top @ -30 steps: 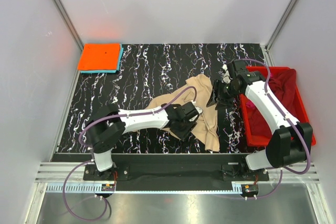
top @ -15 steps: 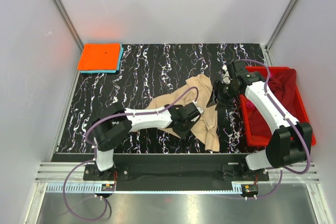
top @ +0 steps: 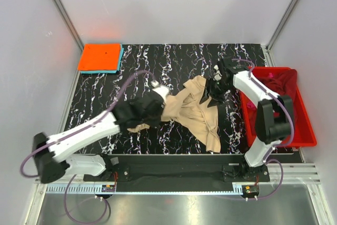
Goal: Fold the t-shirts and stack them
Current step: Flatten the tshirt out
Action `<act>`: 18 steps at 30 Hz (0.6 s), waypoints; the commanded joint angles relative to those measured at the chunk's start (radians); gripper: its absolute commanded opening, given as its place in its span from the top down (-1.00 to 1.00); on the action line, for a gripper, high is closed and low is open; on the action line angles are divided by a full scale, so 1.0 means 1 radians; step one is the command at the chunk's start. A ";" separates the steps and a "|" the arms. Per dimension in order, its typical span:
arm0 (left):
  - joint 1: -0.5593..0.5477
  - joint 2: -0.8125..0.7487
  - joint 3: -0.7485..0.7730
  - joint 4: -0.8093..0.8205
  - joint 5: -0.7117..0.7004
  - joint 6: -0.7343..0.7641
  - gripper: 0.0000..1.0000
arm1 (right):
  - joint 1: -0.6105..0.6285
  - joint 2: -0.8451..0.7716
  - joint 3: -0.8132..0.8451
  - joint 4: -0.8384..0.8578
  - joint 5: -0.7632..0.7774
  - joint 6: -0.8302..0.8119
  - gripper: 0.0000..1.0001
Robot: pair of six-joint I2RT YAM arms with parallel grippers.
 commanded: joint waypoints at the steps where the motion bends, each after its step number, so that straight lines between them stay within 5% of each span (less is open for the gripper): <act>1: 0.049 -0.123 0.055 -0.160 -0.122 -0.073 1.00 | 0.034 0.094 0.077 0.085 -0.097 0.044 -0.04; 9: 0.152 -0.217 0.063 -0.243 -0.134 -0.100 1.00 | 0.045 0.171 0.055 0.091 0.025 0.040 0.16; 14: 0.152 -0.220 -0.047 -0.019 0.186 -0.050 1.00 | 0.096 0.206 0.293 0.042 0.101 -0.043 0.04; 18: 0.152 -0.145 -0.109 0.080 0.309 -0.073 1.00 | 0.165 0.372 0.538 -0.062 0.153 -0.106 -0.09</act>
